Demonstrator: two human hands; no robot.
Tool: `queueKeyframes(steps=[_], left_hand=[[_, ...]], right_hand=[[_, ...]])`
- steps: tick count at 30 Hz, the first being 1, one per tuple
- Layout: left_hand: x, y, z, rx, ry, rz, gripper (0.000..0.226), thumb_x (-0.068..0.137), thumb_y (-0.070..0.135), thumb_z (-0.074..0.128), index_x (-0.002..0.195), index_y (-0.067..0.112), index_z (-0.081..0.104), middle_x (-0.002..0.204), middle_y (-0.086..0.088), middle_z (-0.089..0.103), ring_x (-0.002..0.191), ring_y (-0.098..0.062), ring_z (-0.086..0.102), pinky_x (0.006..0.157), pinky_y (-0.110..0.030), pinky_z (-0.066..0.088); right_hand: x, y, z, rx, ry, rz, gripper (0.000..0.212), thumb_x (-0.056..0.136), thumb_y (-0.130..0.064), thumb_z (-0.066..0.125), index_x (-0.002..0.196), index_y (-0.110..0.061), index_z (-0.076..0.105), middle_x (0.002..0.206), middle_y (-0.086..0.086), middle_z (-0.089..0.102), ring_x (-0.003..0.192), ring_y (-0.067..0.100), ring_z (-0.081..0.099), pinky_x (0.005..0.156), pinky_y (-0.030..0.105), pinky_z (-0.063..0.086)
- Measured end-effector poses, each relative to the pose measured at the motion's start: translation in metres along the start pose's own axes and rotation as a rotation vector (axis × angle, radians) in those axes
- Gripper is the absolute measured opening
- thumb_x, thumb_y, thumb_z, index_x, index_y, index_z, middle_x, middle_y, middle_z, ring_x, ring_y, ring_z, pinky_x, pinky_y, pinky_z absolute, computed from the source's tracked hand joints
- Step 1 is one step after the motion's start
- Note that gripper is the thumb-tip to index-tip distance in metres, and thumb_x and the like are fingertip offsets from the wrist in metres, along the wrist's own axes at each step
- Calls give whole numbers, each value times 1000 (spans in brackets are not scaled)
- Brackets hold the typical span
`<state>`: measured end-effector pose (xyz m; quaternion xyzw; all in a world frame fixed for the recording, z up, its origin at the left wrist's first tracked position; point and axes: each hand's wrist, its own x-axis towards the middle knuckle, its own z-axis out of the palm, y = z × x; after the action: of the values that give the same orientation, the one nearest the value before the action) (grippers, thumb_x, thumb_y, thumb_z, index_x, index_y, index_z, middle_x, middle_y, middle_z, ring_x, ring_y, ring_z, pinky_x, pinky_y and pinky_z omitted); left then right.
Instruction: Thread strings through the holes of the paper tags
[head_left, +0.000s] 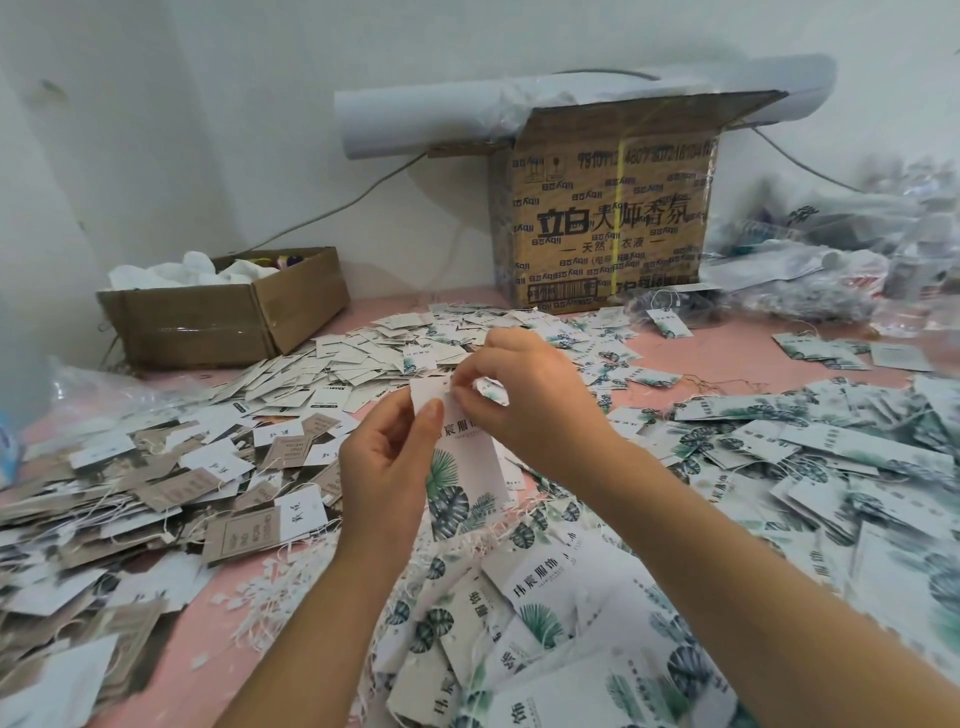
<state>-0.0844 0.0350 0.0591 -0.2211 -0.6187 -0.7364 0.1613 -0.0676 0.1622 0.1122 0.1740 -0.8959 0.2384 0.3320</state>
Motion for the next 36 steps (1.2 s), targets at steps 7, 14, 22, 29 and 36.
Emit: queueKeyframes(steps=[7, 14, 22, 29, 36], left_hand=[[1, -2, 1, 26, 12, 20, 14, 74, 38, 60, 76, 47, 71, 68, 16, 65, 66, 3, 57, 59, -13, 49], [1, -2, 2, 51, 27, 53, 36, 88, 18, 59, 73, 49, 70, 65, 17, 65, 63, 5, 56, 58, -9, 47], [3, -3, -2, -118, -2, -48, 20, 81, 33, 53, 82, 27, 72, 75, 8, 67, 68, -6, 58, 59, -19, 48], [6, -5, -3, -182, -8, -94, 12, 70, 20, 61, 70, 29, 70, 71, 9, 67, 67, -6, 59, 63, -18, 51], [9, -2, -4, -278, 83, -237, 28, 93, -2, 45, 79, 18, 58, 67, 5, 67, 62, -6, 63, 54, -20, 52]], right_hand=[[-1, 0, 2, -50, 84, -23, 13, 86, -14, 60, 87, -4, 69, 76, -5, 44, 80, 10, 38, 65, 27, 35], [-1, 0, 2, -39, 35, -41, 15, 87, -16, 60, 89, -5, 69, 82, 4, 57, 86, 19, 49, 70, 30, 40], [0, 1, 4, 70, 56, -2, 12, 86, -17, 63, 89, -10, 71, 78, -5, 53, 79, 12, 47, 70, 33, 45], [0, 2, 7, 139, -36, 12, 12, 86, -22, 64, 90, -14, 72, 67, -18, 42, 63, -5, 39, 57, 13, 28], [2, 14, -5, 388, -181, 171, 6, 84, -20, 67, 80, -19, 70, 51, -15, 54, 41, -2, 41, 43, 8, 32]])
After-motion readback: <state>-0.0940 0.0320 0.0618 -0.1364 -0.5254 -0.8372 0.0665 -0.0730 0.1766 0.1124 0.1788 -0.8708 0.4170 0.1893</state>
